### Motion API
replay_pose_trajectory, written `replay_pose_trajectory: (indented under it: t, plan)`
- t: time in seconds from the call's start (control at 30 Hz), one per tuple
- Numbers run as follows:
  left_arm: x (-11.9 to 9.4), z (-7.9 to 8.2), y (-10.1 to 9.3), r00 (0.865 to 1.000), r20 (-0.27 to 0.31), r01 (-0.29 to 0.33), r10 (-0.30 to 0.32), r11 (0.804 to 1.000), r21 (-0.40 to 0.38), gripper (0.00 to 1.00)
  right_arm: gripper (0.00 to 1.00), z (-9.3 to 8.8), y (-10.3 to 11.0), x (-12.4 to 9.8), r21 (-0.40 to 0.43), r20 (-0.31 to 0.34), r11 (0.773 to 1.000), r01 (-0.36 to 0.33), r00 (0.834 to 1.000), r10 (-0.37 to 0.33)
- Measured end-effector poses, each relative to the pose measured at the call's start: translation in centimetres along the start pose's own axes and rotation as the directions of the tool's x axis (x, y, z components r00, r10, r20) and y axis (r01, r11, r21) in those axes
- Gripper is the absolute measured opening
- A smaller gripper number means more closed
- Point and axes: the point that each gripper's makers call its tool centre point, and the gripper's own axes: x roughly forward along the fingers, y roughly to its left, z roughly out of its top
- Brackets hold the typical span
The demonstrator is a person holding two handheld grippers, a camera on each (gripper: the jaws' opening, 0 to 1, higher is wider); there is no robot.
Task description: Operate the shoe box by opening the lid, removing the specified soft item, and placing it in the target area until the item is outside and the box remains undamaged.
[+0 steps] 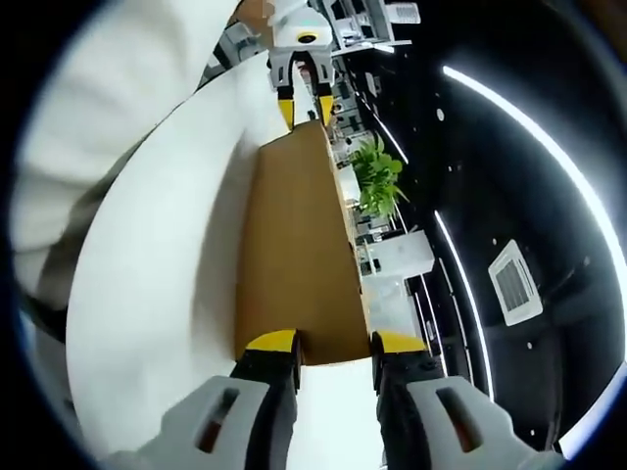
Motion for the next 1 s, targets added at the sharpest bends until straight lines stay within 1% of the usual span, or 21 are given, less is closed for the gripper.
replay_pose_trajectory:
  t: [0.07, 0.2, 0.3, 0.6, 0.73, 1.0]
  plan:
    - [0.0, -0.1, 0.0, 1.000, -0.002, 0.017, -0.017, 1.000, -0.012, 0.28, 0.28, -0.1, 0.2, 0.0, 0.008, 0.006, 1.000, -0.020, 1.000, 0.020]
    - [-0.1, -0.1, 0.0, 0.999, -0.006, 0.043, -0.043, 0.999, -0.023, 0.28, 0.28, -1.0, 0.5, -0.5, 0.030, 0.017, 0.998, -0.049, 0.999, 0.048]
    - [0.0, 0.0, 0.0, 0.998, -0.031, 0.056, -0.057, 0.998, -0.015, 0.28, 0.28, -0.7, 0.3, -0.4, 0.036, 0.014, 0.998, -0.054, 0.998, 0.054]
    - [-0.1, 0.0, 0.2, 0.998, -0.028, 0.062, -0.063, 0.997, -0.035, 0.28, 0.28, -0.6, 0.2, -0.4, 0.055, 0.024, 0.997, -0.063, 0.998, 0.062]
    - [-0.3, 0.1, 0.5, 0.998, -0.021, 0.054, -0.055, 0.997, -0.047, 0.27, 0.28, -0.5, -0.3, -0.5, 0.064, 0.029, 0.996, -0.063, 0.998, 0.061]
    - [-0.3, 0.2, 0.7, 0.999, -0.021, 0.042, -0.043, 0.998, -0.055, 0.27, 0.27, -0.6, -0.5, -0.6, 0.069, 0.032, 0.996, -0.059, 0.998, 0.057]
